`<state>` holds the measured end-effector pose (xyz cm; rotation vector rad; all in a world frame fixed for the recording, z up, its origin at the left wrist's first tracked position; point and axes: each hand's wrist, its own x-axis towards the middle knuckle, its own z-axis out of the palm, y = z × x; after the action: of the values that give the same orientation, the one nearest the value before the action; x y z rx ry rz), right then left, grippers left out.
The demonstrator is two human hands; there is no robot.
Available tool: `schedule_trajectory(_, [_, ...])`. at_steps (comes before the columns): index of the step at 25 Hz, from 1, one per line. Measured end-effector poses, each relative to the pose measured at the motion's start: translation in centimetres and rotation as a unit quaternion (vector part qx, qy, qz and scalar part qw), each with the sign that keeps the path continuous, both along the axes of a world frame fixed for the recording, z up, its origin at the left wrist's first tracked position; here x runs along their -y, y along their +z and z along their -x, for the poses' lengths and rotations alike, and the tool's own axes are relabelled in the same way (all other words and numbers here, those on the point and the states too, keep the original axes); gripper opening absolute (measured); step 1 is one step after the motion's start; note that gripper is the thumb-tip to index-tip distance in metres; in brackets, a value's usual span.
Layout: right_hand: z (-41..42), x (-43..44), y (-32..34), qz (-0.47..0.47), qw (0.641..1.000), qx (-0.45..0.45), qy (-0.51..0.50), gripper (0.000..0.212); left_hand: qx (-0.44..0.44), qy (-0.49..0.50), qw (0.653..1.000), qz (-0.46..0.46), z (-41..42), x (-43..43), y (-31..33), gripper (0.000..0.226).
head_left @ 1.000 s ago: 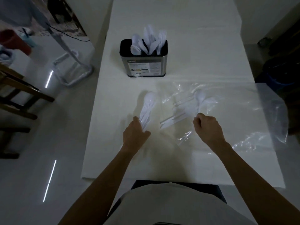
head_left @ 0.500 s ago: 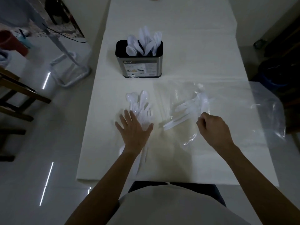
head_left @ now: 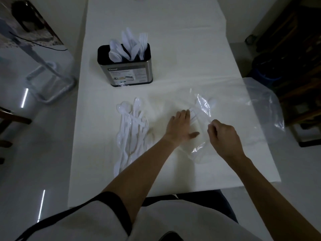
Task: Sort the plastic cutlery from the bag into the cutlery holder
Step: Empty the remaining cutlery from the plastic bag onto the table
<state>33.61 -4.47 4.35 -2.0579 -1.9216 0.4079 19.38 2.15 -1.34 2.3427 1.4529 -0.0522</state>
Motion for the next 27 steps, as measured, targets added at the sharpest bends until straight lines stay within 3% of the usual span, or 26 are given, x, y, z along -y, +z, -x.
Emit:
schedule_trajectory(2, [-0.4, 0.1, 0.1, -0.012, 1.0, -0.004, -0.017, 0.027, -0.033, 0.028, 0.999, -0.003, -1.3, 0.1, -0.7, 0.084])
schedule_trajectory(6, [-1.3, 0.4, 0.7, -0.034, 0.999, 0.005, -0.032, 0.027, -0.053, 0.056, 0.997, -0.016, -2.3, 0.2, -1.6, 0.052])
schedule_trajectory(11, [-2.1, 0.5, 1.1, -0.039, 0.999, 0.018, -0.029, 0.027, -0.118, 0.029, 0.992, -0.025, -3.3, -0.7, -1.9, 0.03])
schedule_trajectory(14, [-2.2, 0.5, 1.1, -0.035, 0.999, 0.027, -0.019, 0.027, -0.126, 0.066, 0.99, 0.013, -3.5, -1.0, -1.4, 0.012])
schedule_trajectory(17, [-2.2, 0.3, 1.1, -0.032, 0.999, 0.039, -0.013, 0.026, -0.071, 0.078, 0.994, 0.034, -3.6, -1.9, -2.4, 0.012])
schedule_trajectory(20, [-2.1, 0.2, 0.9, -0.03, 0.999, 0.038, -0.011, 0.026, -0.061, 0.068, 0.996, 0.005, -3.3, -1.7, -1.7, 0.031])
schedule_trajectory(23, [-2.0, 0.2, 0.7, -0.034, 0.999, 0.034, -0.013, 0.028, -0.018, 0.053, 0.998, -0.014, -3.1, -1.8, -1.5, 0.034])
schedule_trajectory(27, [-1.9, 0.2, 0.8, -0.04, 0.999, 0.027, -0.015, 0.028, -0.036, 0.051, 0.998, -0.024, -3.5, -2.2, -2.2, 0.037])
